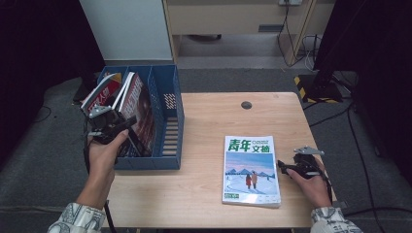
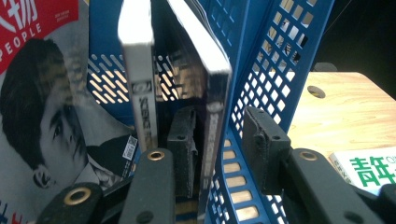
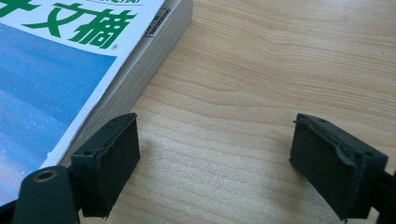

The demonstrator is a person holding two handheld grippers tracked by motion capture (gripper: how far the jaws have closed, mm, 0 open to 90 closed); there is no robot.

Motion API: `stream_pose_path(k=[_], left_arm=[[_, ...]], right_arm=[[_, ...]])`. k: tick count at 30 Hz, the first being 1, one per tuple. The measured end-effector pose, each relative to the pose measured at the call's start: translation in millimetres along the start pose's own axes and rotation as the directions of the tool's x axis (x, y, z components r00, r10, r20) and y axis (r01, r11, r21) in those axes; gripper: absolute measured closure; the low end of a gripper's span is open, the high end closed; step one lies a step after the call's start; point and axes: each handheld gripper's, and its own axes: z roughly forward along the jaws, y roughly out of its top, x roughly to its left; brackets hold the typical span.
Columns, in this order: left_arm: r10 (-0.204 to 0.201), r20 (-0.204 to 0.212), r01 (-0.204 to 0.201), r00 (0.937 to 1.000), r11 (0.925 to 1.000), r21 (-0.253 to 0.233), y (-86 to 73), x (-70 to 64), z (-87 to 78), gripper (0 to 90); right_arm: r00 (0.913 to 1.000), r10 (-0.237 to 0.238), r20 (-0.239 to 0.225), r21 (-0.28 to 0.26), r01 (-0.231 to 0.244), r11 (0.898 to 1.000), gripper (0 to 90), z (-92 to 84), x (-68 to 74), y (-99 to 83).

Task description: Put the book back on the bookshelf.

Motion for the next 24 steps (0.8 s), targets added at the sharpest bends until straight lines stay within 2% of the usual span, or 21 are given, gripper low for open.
stream_pose_path(k=[10, 24], left_arm=[[0.022, 0.005, -0.022, 0.9998, 0.9997, 0.011, -8.3, -0.9, -4.7, 67.0], [0.015, 0.022, -0.016, 0.9996, 0.9997, 0.02, -25.7, 0.0, -9.1, 68.5]], right_arm=[[1.0, -0.002, 0.0, 0.001, 0.002, 1.0, 15.6, -0.1, 0.1, 0.0], [1.0, -0.002, 0.0, 0.002, 0.002, 1.0, 15.4, 0.0, 0.2, 0.0]])
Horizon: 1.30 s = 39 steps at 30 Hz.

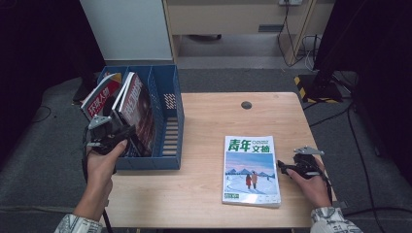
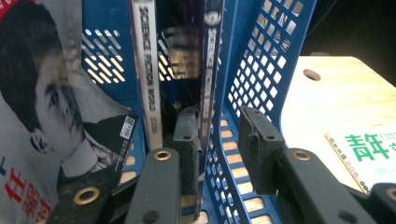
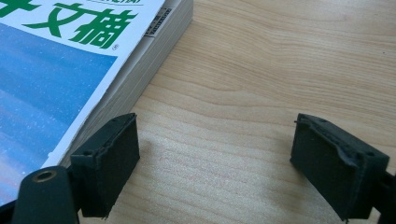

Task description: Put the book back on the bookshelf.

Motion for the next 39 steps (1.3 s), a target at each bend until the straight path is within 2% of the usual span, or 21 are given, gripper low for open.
stream_pose_path(k=[8, 18, 30, 34, 39], left_arm=[[0.026, 0.029, -0.026, 0.9992, 0.9996, 0.012, -11.2, -12.0, 3.4, 68.4], [0.021, 0.041, -0.021, 0.9989, 0.9996, 0.02, -14.5, -17.0, 13.4, 67.9], [0.042, 0.074, -0.044, 0.9964, 0.9984, 0.034, -15.9, -39.2, 30.1, 65.1], [0.051, 0.083, -0.054, 0.9952, 0.9979, 0.036, -16.6, -47.9, 36.2, 60.4], [0.083, 0.101, -0.088, 0.9914, 0.9953, 0.041, -18.5, -61.6, 44.3, 52.6]], right_arm=[[1.0, 0.0, 0.001, 0.0, 0.0, 1.0, 15.4, 0.0, 0.1, 0.0], [1.0, -0.001, 0.001, -0.001, 0.001, 1.0, 15.3, 0.1, 0.0, 0.0], [1.0, -0.005, 0.0, 0.0, 0.005, 1.0, 14.5, 0.6, -0.1, 0.2], [1.0, 0.004, 0.001, 0.002, -0.004, 1.0, 12.9, 1.0, 1.1, 0.6], [0.9999, -0.006, 0.011, 0.008, 0.006, 1.0, 11.5, -0.6, 3.1, 3.3]])
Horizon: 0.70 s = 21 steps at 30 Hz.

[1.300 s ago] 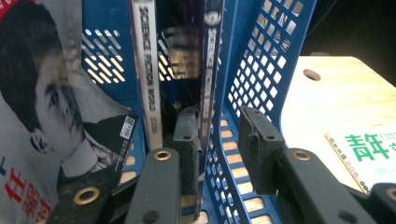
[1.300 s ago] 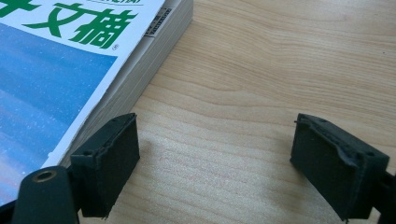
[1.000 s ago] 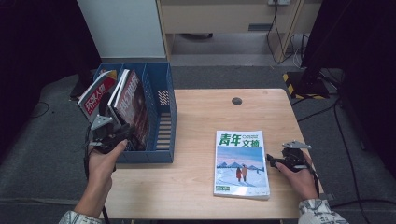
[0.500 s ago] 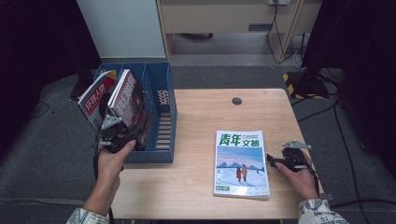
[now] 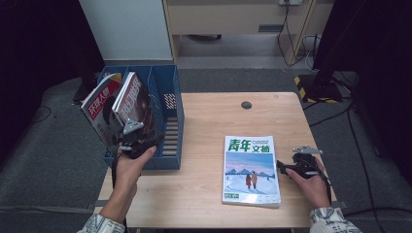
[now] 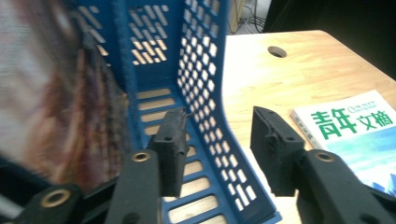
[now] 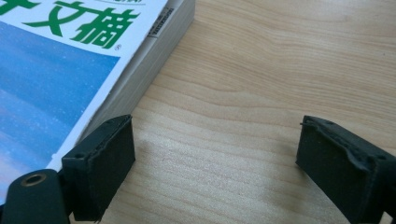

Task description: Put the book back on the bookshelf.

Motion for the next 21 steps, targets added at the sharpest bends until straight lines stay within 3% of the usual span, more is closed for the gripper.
stream_pose_path(k=[4, 9, 21], left_arm=[[0.032, 0.001, -0.032, 0.9995, 0.9995, 0.006, 0.5, -9.7, 7.0, 44.5], [0.067, 0.037, -0.067, 0.9971, 0.9975, 0.019, 1.0, -25.6, 16.9, 38.6], [0.111, 0.147, -0.119, 0.983, 0.9918, 0.047, -0.4, -66.7, 45.8, 33.4]], right_arm=[[1.0, 0.001, 0.004, -0.009, -0.001, 1.0, 11.1, -3.0, 2.1, 1.3], [0.9998, -0.017, 0.007, -0.024, 0.017, 1.0, 11.5, -10.6, 5.8, 3.8], [0.9981, -0.057, -0.021, -0.056, 0.056, 0.997, 19.0, -27.7, 15.5, 3.9]])
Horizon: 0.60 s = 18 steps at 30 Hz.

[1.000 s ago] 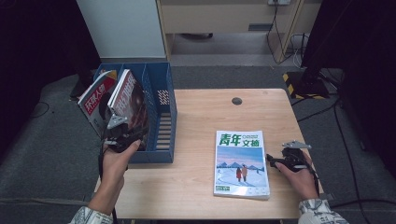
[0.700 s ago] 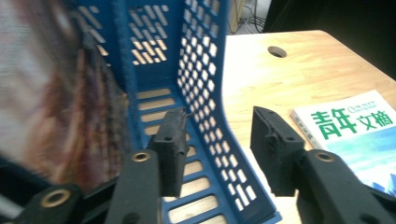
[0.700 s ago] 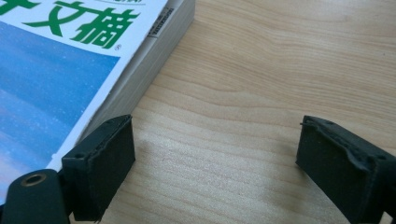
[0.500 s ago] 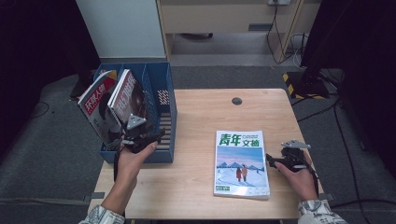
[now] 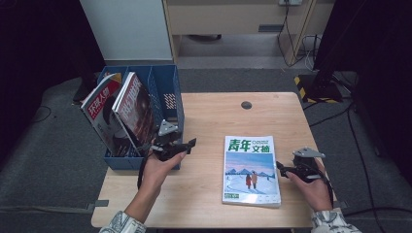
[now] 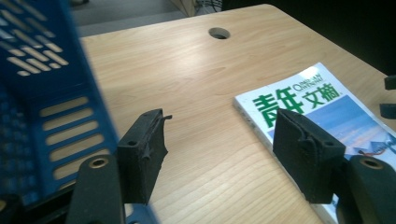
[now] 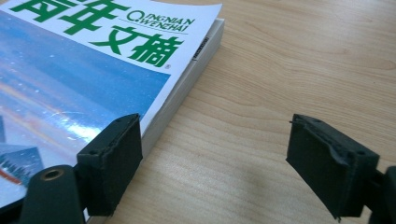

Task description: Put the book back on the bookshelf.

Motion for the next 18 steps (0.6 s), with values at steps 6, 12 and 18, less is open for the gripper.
stream_pose_path(k=[6, 12, 18], left_arm=[[0.019, 0.024, -0.019, 0.9995, 0.9997, 0.017, -0.6, -12.4, 15.2, 30.3], [0.035, 0.062, -0.037, 0.9975, 0.9988, 0.033, -4.0, -27.6, 29.5, 29.8], [0.057, 0.096, -0.065, 0.9938, 0.9953, 0.073, -12.6, -45.9, 54.2, 28.3]], right_arm=[[0.9999, -0.004, -0.015, -0.028, 0.004, 1.0, 23.0, -5.3, 2.9, 3.0], [0.9988, -0.019, -0.045, -0.035, 0.017, 0.999, 27.2, -11.3, 8.8, 3.3], [0.9952, -0.052, -0.083, -0.041, 0.048, 0.998, 28.7, -15.6, 21.9, 4.1]])
